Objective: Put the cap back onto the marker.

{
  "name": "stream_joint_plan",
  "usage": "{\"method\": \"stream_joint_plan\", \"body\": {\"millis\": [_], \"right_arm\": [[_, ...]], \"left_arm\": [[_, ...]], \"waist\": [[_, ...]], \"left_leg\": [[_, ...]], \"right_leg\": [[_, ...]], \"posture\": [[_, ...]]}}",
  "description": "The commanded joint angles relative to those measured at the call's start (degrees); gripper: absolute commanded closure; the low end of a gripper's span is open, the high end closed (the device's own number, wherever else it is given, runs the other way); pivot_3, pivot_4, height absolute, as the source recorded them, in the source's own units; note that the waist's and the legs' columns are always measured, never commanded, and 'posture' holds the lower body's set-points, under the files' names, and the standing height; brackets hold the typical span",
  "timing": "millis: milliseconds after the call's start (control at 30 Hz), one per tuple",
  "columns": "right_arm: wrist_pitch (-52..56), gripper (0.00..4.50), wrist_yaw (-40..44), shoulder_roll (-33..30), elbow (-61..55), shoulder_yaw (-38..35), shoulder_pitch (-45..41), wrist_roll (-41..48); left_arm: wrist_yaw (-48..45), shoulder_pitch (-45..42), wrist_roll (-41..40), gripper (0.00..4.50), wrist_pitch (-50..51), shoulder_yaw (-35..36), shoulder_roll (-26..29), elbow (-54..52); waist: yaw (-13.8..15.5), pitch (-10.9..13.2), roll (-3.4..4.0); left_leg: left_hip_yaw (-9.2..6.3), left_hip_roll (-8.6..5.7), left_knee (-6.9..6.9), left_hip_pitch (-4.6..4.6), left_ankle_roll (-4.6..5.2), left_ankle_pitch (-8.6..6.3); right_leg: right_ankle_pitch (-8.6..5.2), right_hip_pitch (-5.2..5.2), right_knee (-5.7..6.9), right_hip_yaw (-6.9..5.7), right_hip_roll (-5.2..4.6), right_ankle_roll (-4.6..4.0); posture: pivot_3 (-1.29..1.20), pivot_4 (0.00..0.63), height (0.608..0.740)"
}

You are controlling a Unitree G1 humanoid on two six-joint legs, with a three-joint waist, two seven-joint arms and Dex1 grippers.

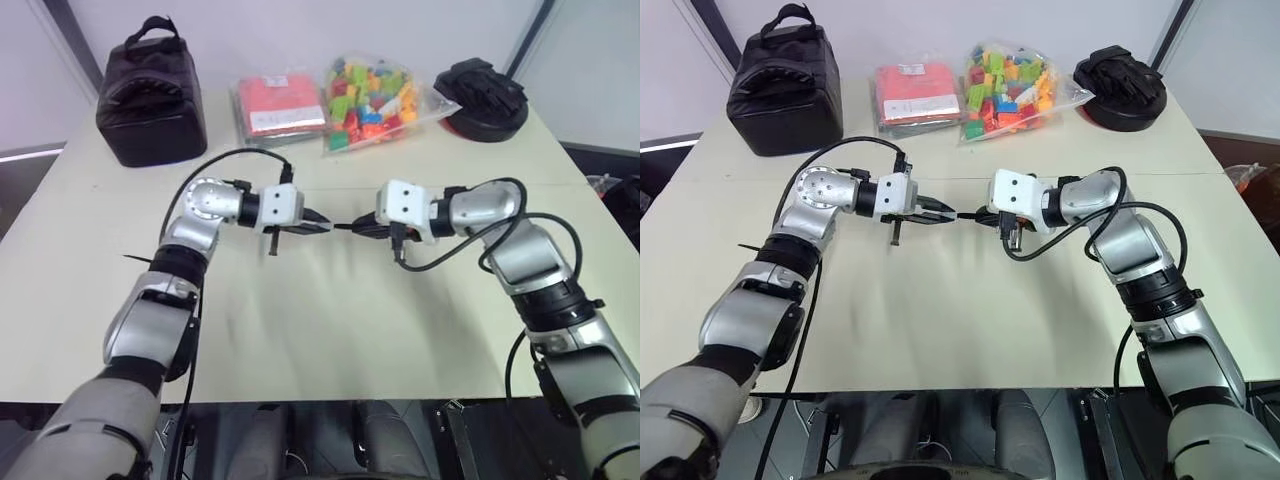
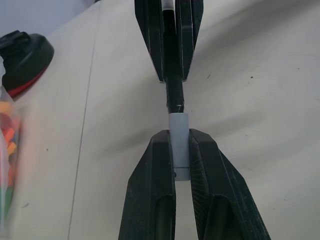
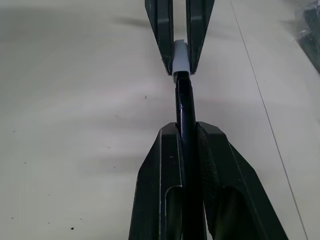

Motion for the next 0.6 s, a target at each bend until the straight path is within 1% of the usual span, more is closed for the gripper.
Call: {"method": "stream_joint_plan", "body": {"millis": [33, 300, 467, 533, 600], "right_arm": [[-1.6, 4.50, -1.0, 1.2, -1.1, -1.1, -3.0, 0.3], [-1.9, 4.50, -1.2, 2.1, -0.5, -1.3, -3.4, -0.1], [-1.6, 4.50, -1.8, 2.6, -0.4, -1.5, -3.4, -0.3], [-1.5, 4.50, -1.8, 2.7, -0.3, -1.6, -3.4, -0.5], [-1.5, 4.50, -1.9, 2.6, -0.3, -1.8, -3.3, -0.6]], "left_arm": [[-1.1, -1.1, 0.8, 4.48, 0.3, -1.9, -1.7, -0.5], [3.2, -3.8, 5.2, 4.48, -2.5, -3.7, -4.1, 2.9], [1.6, -5.4, 1.7, 4.48, 2.5, -1.7, -9.2, 4.2], [-0.2, -5.7, 0.0, 4.48, 4.7, -0.5, -10.7, 4.0], [-3.7, -5.8, -2.8, 4.48, 9.1, 1.0, -12.1, 2.7]], "waist": [[0.0, 0.0, 0.00], [0.0, 0.0, 0.00], [0.0, 0.0, 0.00], [0.0, 0.0, -0.01], [-0.1, 0.0, -0.01]], "left_leg": [[0.00, 0.00, 0.00, 0.00, 0.00, 0.00], [0.00, -0.02, 0.00, -0.01, 0.00, 0.00], [0.01, -0.02, 0.00, -0.01, 0.00, 0.00], [0.00, -0.02, 0.00, -0.01, 0.00, 0.00], [0.00, -0.01, 0.00, -0.01, 0.00, 0.00]], "right_leg": [[0.00, 0.00, 0.00, 0.00, 0.00, 0.00], [0.00, 0.00, -0.01, 0.00, -0.01, 0.00], [0.00, 0.00, -0.01, 0.00, 0.00, 0.00], [0.00, 0.00, -0.01, -0.01, 0.00, 0.00], [0.00, 0.00, -0.01, -0.01, 0.01, 0.00]], "posture": [[0.00, 0.150, 0.740], [0.00, 0.150, 0.740], [0.00, 0.150, 0.740], [0.00, 0.150, 0.740], [0.00, 0.150, 0.740]]}}
